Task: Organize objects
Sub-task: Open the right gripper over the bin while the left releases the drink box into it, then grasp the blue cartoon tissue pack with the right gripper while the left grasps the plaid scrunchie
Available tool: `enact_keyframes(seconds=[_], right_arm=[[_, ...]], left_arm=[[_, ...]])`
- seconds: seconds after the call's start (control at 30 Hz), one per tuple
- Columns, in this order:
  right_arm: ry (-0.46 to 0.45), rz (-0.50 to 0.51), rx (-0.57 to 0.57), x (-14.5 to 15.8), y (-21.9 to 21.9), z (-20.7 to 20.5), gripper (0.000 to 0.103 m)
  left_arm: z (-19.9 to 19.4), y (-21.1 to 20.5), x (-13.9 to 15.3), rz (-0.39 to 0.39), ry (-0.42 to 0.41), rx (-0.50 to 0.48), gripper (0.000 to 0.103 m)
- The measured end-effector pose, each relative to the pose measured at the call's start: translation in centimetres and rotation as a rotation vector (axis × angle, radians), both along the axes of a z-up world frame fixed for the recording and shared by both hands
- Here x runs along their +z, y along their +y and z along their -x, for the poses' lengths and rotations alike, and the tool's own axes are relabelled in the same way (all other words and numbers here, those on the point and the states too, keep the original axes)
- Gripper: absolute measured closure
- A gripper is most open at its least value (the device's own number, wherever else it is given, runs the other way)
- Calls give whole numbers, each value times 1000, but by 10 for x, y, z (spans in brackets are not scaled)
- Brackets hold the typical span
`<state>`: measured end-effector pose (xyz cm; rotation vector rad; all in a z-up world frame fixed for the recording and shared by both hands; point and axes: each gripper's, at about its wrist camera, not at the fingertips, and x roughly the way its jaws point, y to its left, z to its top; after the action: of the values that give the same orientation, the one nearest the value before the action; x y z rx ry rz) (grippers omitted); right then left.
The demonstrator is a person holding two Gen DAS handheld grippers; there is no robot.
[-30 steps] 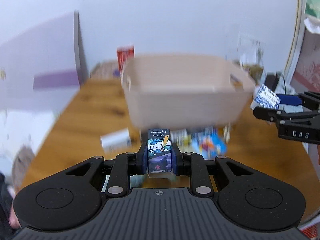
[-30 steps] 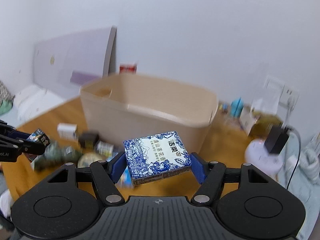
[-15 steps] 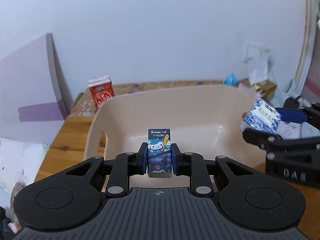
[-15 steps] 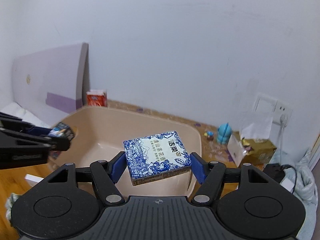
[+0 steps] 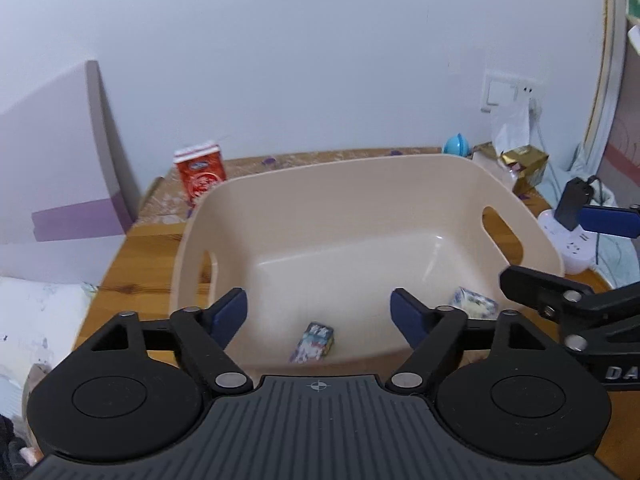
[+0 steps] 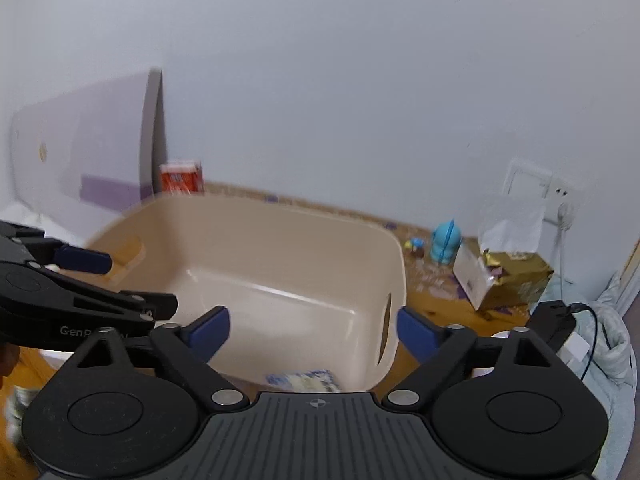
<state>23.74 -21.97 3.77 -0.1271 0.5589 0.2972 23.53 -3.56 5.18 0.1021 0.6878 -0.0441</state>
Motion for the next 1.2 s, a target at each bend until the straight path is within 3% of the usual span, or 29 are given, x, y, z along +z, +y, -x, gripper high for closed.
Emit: enact_keyframes(seconds=[0.23,0.4,0.53,0.9,1.1,1.2], right_arm=[[9,-9,27,-1,5,48,0],[65,-7,45,-27,18,65,0],[128,-15,58,-53,31,68,0],[231,-15,55,-104,50,57,9],[221,-31,25,-106,42,54,19],[233,-36,13,-107,38,55,19]], left_arm=[[60,33,3,-10,28,5,19],[92,62,-18,-34,79,38,19],[108,85,-40,-10,135,70,19],[99,103,-95,43,272,44,19],[92,99,-100,56,261,30,26],[92,95,-99,53,255,17,33]])
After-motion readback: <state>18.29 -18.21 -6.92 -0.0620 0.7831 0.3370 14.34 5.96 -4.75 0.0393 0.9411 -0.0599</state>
